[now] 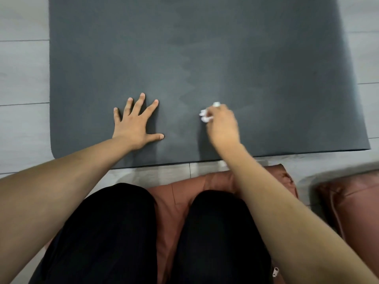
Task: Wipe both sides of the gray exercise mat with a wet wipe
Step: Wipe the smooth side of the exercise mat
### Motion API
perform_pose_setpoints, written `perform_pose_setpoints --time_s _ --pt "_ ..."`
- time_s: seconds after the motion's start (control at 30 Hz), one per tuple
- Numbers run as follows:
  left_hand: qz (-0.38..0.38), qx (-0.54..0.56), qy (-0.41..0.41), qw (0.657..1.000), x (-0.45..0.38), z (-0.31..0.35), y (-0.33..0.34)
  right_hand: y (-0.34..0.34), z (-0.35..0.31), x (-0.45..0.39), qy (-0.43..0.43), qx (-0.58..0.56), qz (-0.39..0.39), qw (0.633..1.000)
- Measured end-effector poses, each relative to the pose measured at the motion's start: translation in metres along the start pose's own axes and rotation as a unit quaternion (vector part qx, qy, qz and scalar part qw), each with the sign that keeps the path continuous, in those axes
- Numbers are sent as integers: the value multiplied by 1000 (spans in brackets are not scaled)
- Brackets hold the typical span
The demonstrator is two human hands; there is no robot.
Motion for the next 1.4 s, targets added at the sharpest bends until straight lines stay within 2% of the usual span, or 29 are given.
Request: perform_pose_setpoints --time_s 0.1,0.17,0.27,0.37,0.43,0.5,0.57,0.67,0.73,0.77,0.83,0.93,0.97,1.03,1.1,1.23,1.4 --pt "3 1 1 1000 0 0 2 -49 91 -9 167 49 39 984" --pt "4 0 -2 1000 -2 0 3 -52 98 -8 202 50 38 977" --pt "1 0 -3 1000 -4 1 3 -6 8 9 85 39 -28 995" --pt "-4 2 -5 1000 -4 0 2 49 -101 53 -77 1 -161 984" --pt "-6 1 -5 1000 -6 1 3 57 -111 62 -98 8 -181 979" --pt "-9 -2 -7 1000 -5 0 3 41 -73 47 -52 24 -125 990" --pt "-6 -4 -5 1000 -4 0 2 13 -5 30 30 82 -69 994" --pt "1 3 -3 1000 -5 0 3 -41 101 17 181 129 1 975" --pt "3 4 -6 1000 -6 0 2 -49 121 19 237 115 13 965" --pt "2 4 -6 1000 -5 0 3 -43 106 22 223 117 7 968" --pt "5 6 -2 1000 -5 0 2 -8 36 34 129 96 -38 986" --pt "-3 -3 4 1000 -5 1 -2 51 -86 74 -29 13 -161 986" --pt "-8 -9 6 1000 -5 0 -3 59 -107 81 -55 2 -186 981" --pt "-2 -22 8 1000 -5 0 -8 62 -107 77 -73 -5 -185 980" --pt "52 -21 17 998 -4 -1 -16 53 -92 60 -78 -19 -140 987" --pt "220 13 50 974 -22 -7 -41 47 -77 -8 -52 -28 -61 996" --pt "320 45 32 946 -87 -25 -78 32 -91 -97 -66 -48 38 996"
Point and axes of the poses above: each hand's wrist, its own x-axis away from the middle knuckle, its own y-axis out of the palm, z = x × y, the point moved 8 cm from there along -x, towards the middle knuckle, and after that the axes turned 5 degrees about z, right-handed, at the moved point
